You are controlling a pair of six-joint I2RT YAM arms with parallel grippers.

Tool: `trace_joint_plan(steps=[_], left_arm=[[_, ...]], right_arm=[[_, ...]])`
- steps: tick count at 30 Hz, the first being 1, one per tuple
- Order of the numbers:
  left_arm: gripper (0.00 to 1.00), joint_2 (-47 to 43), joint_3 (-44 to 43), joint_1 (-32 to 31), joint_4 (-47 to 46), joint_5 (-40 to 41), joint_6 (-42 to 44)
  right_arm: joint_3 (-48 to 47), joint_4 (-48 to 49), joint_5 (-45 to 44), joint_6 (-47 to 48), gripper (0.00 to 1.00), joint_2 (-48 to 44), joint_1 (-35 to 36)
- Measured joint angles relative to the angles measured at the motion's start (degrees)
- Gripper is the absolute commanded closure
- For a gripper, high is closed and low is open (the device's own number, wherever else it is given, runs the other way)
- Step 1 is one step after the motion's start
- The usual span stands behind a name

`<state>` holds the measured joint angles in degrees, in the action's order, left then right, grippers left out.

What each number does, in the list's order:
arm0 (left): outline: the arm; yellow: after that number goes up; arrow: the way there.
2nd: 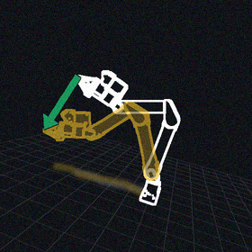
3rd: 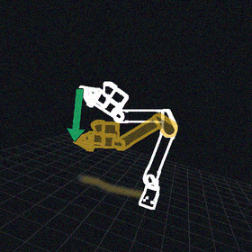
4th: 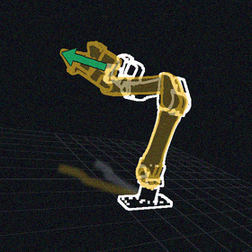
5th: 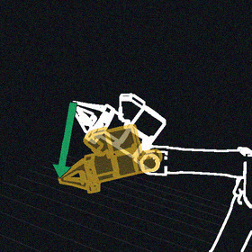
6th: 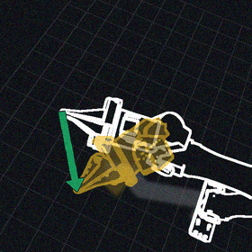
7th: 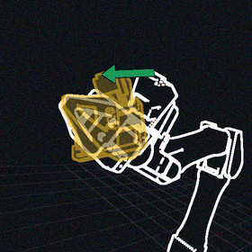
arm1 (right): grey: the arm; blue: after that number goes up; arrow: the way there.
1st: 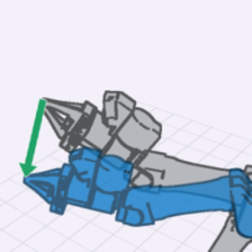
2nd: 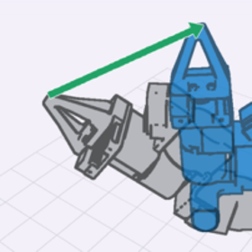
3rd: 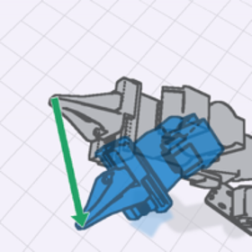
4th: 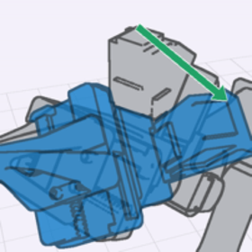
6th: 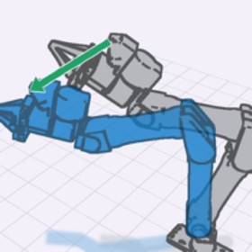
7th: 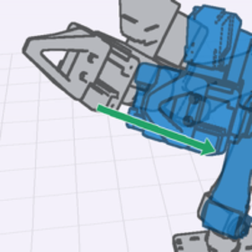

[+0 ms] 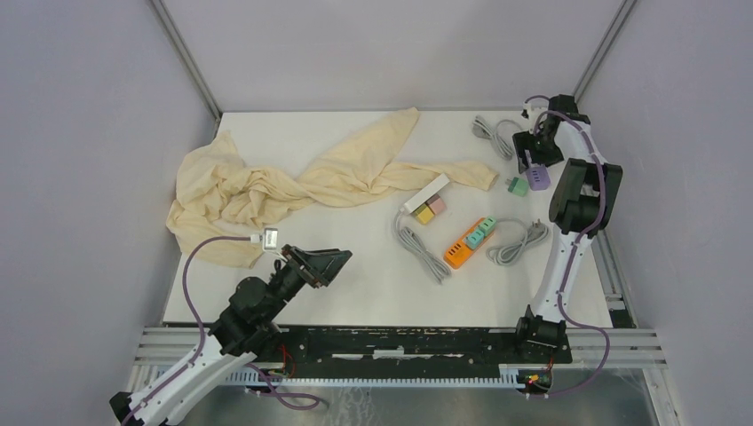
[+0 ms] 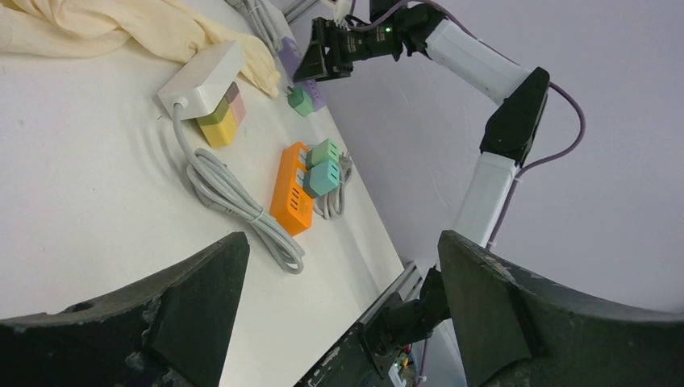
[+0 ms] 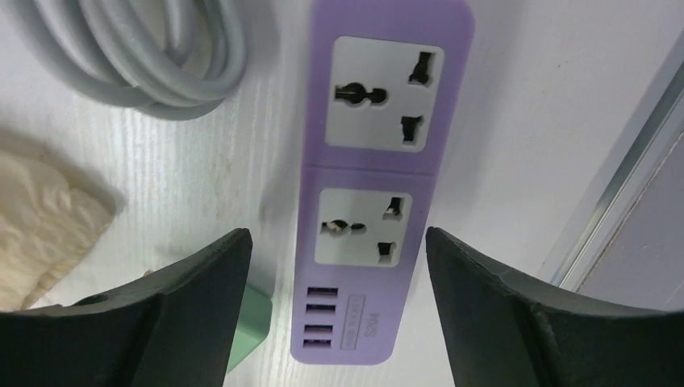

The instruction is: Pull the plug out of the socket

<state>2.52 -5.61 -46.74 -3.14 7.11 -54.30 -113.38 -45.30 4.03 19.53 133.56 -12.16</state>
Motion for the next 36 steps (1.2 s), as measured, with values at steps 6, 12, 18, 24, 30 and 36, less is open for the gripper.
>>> trace_joint_plan(steps=[6, 12, 18, 24, 30, 36], left_arm=[[0.06, 2.9, 0.0, 0.0, -1.0, -0.2, -0.1], [0.06, 6.9, 0.0, 0.0, -3.5, -1.2, -0.3], [0.06, 9.7, 0.1, 0.0, -6.3, -1.6, -0.9], [0.07, 13.9, 0.0, 0.0, -8.8, -1.3, -0.9], [0.07, 21.2, -4.9, 0.0, -6.8, -0.7, 2.8], [0.07, 34.0, -15.0, 0.0, -5.2, 0.2, 11.3]], right_arm=[[4.3, -0.2, 5.2, -0.7, 0.08, -7.7, -0.3], [9.5, 0.9, 17.0, -2.8, 0.08, -21.7, -0.3], [20.5, 6.8, 33.0, -7.8, 0.08, -36.2, -0.3], [33.5, 16.9, 46.8, -16.8, 0.08, -47.0, -0.3], [36.8, 21.8, 56.0, -25.5, 0.07, -53.2, -0.3], [44.8, 27.3, 61.7, -31.5, 0.06, -60.2, -0.1]])
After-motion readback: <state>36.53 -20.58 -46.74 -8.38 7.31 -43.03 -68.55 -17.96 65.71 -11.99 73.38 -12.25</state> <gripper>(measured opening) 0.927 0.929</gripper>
